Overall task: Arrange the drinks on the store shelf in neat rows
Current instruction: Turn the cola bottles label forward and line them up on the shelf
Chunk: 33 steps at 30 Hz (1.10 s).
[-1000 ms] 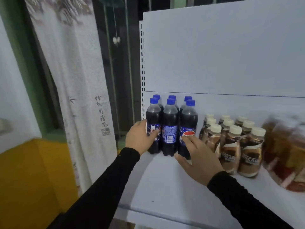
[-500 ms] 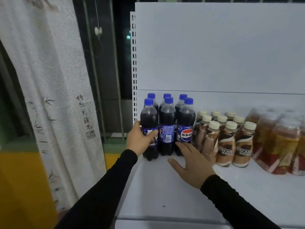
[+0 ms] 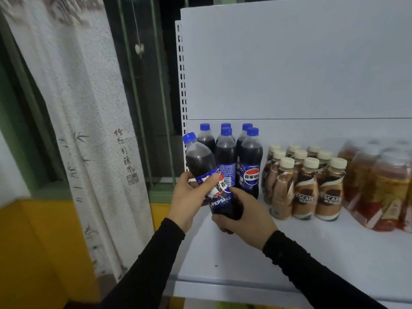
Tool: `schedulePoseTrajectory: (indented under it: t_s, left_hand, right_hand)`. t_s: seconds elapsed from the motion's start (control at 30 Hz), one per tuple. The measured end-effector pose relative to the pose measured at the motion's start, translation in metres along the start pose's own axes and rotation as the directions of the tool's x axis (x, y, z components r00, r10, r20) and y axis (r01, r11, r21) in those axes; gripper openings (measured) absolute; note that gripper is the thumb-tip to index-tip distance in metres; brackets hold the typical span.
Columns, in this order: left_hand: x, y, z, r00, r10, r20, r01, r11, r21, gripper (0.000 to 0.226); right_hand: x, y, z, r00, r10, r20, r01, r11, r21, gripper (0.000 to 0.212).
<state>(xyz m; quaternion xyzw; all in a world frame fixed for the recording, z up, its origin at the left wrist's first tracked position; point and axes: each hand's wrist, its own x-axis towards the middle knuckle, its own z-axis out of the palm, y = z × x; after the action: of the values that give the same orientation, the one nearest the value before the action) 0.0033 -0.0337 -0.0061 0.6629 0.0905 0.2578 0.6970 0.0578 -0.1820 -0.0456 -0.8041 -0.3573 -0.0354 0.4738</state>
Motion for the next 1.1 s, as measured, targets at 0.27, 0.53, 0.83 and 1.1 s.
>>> schedulePoseTrajectory:
  t_s: [0.27, 0.53, 0.83, 1.1]
  left_hand:
    - [0.003, 0.005, -0.007, 0.988, -0.080, 0.129, 0.106, 0.973, -0.204, 0.042]
    - [0.007, 0.001, -0.008, 0.990, -0.075, 0.116, 0.098, 0.972, -0.213, 0.046]
    - [0.009, 0.010, -0.009, 0.994, -0.043, 0.101, 0.059, 0.984, -0.167, 0.048]
    - [0.004, 0.012, -0.017, 0.991, -0.086, 0.102, 0.108, 0.968, -0.227, 0.052]
  right_hand:
    - [-0.005, -0.001, -0.022, 0.974, 0.061, 0.220, -0.149, 0.900, 0.409, 0.046]
    - [-0.013, -0.002, -0.020, 0.964, 0.125, 0.235, -0.203, 0.916, 0.345, 0.055]
    - [-0.012, -0.004, -0.017, 0.971, 0.183, 0.155, -0.233, 0.866, 0.442, 0.051]
    - [-0.012, -0.005, -0.010, 0.922, 0.197, 0.333, -0.370, 0.705, 0.606, 0.037]
